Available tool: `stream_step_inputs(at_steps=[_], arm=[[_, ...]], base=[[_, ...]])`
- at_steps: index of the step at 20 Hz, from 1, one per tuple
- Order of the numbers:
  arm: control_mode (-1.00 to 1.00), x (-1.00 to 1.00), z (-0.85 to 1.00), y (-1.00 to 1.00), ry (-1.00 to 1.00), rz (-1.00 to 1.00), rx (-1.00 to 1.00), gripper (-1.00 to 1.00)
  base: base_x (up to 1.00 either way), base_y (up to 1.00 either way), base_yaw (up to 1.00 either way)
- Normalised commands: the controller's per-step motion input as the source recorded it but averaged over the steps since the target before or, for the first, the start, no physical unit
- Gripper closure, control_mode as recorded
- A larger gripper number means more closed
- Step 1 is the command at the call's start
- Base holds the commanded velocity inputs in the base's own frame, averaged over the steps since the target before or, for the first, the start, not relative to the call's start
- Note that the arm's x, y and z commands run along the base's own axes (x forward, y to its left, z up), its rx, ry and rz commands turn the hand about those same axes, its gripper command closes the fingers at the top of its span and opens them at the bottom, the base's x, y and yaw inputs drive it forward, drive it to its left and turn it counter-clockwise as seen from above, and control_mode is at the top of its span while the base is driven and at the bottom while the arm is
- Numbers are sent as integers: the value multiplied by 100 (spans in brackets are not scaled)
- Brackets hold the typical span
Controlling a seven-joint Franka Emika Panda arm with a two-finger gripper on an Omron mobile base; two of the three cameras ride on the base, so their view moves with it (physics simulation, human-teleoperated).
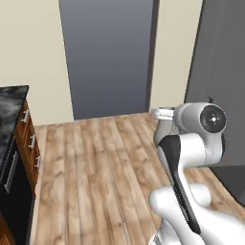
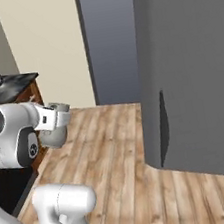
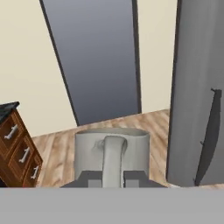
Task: Move the mayonnaise and corn from the top shelf to the second highest shelf to make space. Then, place the pitcher from the counter on the cleared top shelf.
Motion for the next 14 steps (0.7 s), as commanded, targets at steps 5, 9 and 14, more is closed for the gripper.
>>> stream_step_inputs(at_steps=[5,9,14], arm=[[100,0,0,0,0,0,0,100],[100,0,0,0,0,0,0,100],[100,0,0,0,0,0,0,100]], base=[[67,28,17],[82,10,2],[94,8,-4]])
